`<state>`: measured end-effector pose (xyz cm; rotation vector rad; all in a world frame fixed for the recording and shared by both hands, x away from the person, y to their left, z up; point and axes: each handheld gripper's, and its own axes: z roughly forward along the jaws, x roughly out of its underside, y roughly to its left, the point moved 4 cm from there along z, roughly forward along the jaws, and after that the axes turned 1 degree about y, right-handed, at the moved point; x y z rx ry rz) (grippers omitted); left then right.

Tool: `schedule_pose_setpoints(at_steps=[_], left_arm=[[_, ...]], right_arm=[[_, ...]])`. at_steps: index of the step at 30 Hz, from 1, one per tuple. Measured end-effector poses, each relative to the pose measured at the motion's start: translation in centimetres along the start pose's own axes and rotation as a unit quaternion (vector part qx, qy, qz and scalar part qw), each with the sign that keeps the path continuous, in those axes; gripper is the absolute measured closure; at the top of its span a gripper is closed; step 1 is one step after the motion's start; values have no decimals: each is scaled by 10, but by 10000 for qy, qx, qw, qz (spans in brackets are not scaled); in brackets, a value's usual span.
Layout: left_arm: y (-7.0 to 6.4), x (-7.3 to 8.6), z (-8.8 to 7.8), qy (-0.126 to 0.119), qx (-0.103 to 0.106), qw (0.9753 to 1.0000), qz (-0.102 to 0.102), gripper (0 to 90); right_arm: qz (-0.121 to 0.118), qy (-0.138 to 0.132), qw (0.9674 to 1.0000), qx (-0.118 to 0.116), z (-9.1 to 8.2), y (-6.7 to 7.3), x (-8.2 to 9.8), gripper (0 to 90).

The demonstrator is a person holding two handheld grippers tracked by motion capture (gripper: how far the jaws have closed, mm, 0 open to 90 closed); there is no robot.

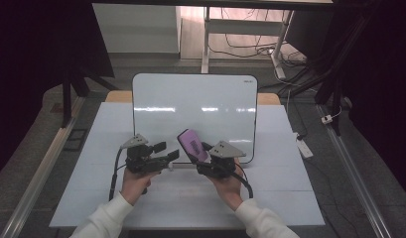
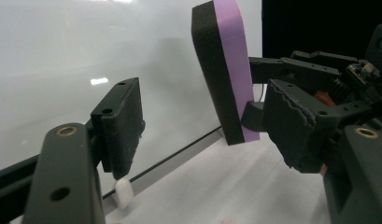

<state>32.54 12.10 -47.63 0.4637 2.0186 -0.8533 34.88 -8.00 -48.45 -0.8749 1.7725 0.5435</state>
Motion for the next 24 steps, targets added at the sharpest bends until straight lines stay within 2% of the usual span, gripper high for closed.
schedule_pose_setpoints(at_steps=[2,6,11,19,20,24], left_arm=[[-1,-1,2,-18,11,10000,-5,307],[0,-3,7,-42,141,9998,-151,331],[-2,-5,13,-21,230,9996,-153,376],[-5,-7,19,43,386,9991,-146,526],[-5,-7,19,44,381,9992,-142,563],[-6,-7,19,78,333,9993,-144,599]], right_arm=[[7,-26,10000,-8,0,1,0,408],[53,-101,9999,-44,1,2,-1,407],[49,-155,9998,-95,2,6,0,408],[-23,-238,9996,-176,4,13,1,408],[-41,-225,9996,-180,5,13,1,407],[-27,-173,9997,-187,7,13,3,405]])
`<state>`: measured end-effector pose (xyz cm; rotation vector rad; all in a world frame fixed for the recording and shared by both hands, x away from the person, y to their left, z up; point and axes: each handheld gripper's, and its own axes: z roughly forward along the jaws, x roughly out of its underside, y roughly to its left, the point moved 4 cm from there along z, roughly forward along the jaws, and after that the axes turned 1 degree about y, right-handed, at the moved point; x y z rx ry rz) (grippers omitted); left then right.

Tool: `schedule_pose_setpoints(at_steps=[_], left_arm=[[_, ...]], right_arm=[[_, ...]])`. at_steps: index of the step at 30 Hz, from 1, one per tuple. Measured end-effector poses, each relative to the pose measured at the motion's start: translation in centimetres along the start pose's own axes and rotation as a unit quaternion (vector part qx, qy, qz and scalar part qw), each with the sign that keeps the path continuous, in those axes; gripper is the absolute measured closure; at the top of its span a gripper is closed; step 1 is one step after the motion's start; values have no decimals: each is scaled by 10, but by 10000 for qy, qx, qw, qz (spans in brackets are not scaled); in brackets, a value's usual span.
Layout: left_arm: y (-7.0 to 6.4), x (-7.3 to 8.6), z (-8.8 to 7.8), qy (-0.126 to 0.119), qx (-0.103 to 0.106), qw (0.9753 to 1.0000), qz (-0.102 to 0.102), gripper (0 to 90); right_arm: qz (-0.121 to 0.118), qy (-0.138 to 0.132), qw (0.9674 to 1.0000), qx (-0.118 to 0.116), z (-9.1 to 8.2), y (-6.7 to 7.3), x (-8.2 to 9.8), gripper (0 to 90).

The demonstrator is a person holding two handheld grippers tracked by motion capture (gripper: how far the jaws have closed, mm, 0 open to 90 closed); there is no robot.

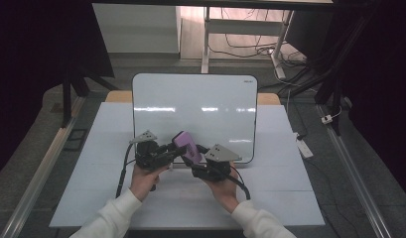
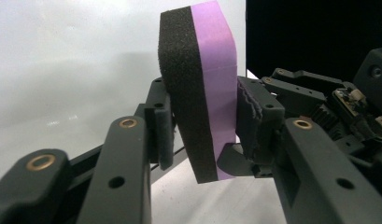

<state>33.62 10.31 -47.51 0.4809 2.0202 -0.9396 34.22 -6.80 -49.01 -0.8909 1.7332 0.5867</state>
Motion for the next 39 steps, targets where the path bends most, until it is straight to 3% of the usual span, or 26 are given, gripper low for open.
schedule_pose_setpoints(at_steps=[5,9,15,28,39], left_arm=[[-2,0,-1,92,-166,9997,120,620],[0,-1,-6,158,-346,9991,207,626],[2,-3,-18,286,-705,9963,404,627],[17,-1,-44,504,-1143,9913,414,627],[33,-3,-64,712,-1403,9868,396,626]], right_arm=[[89,100,9998,-112,3,-1,2,396],[123,122,9997,-177,2,-2,1,330],[189,142,9996,-140,-9,-12,0,313],[82,355,9991,224,-37,-41,12,322],[227,499,9973,488,-65,-67,28,325]])
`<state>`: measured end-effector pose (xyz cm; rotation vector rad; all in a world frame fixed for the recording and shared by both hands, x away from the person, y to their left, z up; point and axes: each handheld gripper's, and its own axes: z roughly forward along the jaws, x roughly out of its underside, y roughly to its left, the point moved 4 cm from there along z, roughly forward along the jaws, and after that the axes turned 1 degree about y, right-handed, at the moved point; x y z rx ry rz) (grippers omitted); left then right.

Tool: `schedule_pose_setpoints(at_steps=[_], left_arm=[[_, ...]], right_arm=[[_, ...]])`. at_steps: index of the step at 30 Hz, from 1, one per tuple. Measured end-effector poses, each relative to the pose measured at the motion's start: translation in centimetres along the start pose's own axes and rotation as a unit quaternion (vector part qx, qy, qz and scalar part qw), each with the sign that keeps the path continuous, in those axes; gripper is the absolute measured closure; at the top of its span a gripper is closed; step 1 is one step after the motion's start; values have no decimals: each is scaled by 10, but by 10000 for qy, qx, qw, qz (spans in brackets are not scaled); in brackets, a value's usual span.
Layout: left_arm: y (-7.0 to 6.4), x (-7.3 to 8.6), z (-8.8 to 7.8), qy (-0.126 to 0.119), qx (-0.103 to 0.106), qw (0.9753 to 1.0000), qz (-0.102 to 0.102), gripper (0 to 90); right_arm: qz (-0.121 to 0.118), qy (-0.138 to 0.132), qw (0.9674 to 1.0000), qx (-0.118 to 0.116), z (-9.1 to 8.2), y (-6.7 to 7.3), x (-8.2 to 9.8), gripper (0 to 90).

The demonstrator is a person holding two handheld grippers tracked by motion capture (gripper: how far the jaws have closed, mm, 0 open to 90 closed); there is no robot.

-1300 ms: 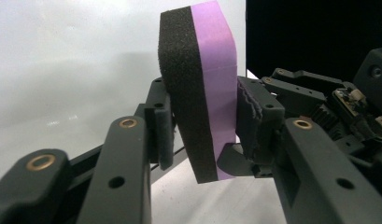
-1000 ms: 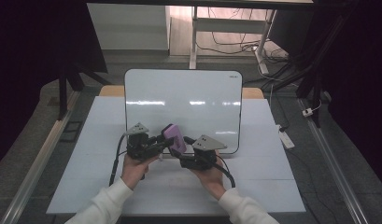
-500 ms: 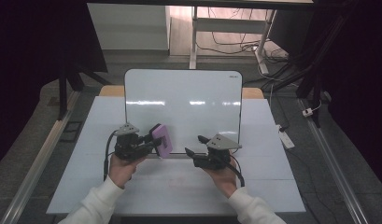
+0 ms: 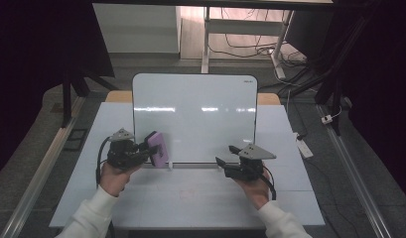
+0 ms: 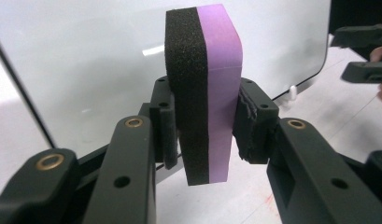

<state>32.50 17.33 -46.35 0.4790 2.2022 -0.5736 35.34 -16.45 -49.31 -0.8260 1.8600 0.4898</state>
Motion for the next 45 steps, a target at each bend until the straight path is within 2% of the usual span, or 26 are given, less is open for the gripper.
schedule_pose_setpoints(at_steps=[8,18,23,30,39,45], left_arm=[[9,0,-5,82,-135,9999,-45,626],[22,-1,-10,391,-376,9985,-31,626],[24,-5,-5,454,-502,9977,-81,625],[26,-9,0,442,-541,9973,-215,624],[20,-16,9,414,-679,9967,-152,624],[23,-15,5,325,-855,9956,-193,626]], right_arm=[[75,-12,9996,266,-18,-15,10,325],[178,1,9982,578,-35,-35,21,325],[157,-1,9980,618,-35,-36,22,325],[146,34,9979,628,-33,-37,23,324],[151,26,9978,649,-33,-37,23,324],[170,15,9976,669,-34,-39,24,325]])
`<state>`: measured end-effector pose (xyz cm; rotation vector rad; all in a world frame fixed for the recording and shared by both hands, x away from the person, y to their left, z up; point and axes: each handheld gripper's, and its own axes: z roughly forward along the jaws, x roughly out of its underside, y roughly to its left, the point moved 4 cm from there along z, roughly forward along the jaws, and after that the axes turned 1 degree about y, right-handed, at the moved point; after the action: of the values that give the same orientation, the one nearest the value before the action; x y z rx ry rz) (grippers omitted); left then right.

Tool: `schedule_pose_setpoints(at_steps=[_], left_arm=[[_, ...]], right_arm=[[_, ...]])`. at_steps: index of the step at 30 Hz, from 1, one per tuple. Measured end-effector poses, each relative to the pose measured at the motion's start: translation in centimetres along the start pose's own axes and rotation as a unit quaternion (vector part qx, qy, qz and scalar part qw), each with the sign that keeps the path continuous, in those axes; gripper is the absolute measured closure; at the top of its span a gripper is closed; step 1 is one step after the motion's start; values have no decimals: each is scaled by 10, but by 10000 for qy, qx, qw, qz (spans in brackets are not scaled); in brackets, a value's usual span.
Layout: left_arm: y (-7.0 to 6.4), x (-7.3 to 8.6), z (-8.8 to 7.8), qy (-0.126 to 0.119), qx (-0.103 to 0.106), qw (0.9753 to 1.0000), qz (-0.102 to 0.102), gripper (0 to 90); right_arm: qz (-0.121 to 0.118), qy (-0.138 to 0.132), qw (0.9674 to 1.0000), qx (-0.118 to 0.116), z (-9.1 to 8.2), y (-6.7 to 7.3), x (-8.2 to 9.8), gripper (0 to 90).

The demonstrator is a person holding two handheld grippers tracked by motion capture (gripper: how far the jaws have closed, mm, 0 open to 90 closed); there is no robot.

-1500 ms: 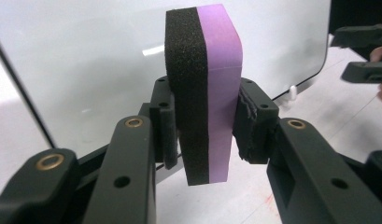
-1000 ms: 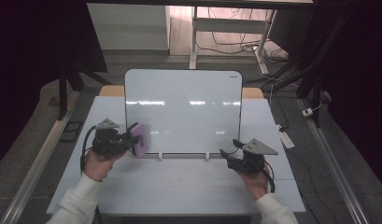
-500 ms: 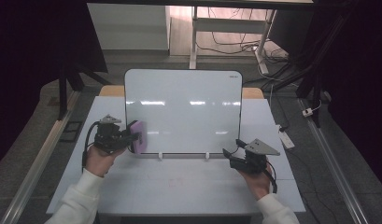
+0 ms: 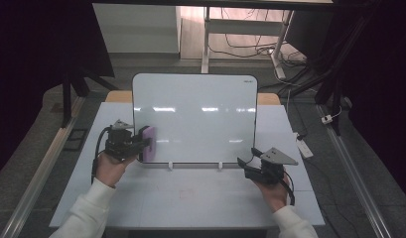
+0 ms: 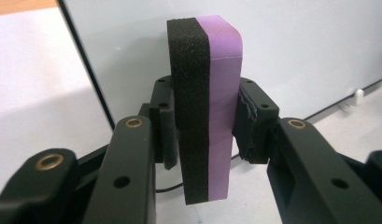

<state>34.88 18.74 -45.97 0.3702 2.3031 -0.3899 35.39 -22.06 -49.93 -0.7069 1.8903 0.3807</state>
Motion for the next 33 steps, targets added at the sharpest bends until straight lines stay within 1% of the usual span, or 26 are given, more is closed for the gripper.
schedule_pose_setpoints(at_steps=[2,4,7,9,13,21,26,33], left_arm=[[1,0,0,-31,-19,10000,-20,625],[0,0,2,-81,-48,10000,-18,623],[-5,0,6,-124,-124,9998,60,622],[-7,0,9,-109,-186,9997,99,622],[-8,0,13,-110,-219,9996,106,617],[-10,2,15,-178,-222,9995,111,603],[-9,2,16,-221,-214,9995,97,580],[-10,1,12,-380,-114,9992,86,500]], right_arm=[[1,-2,10000,11,0,0,0,325],[-6,7,10000,23,0,0,0,325],[-9,9,10000,15,1,0,0,325],[-11,20,10000,11,1,0,0,325],[-13,11,10000,19,1,0,1,326],[-13,-1,10000,32,0,0,1,327],[-8,-1,10000,35,1,-1,1,327],[-15,-4,10000,52,0,-1,1,327]])
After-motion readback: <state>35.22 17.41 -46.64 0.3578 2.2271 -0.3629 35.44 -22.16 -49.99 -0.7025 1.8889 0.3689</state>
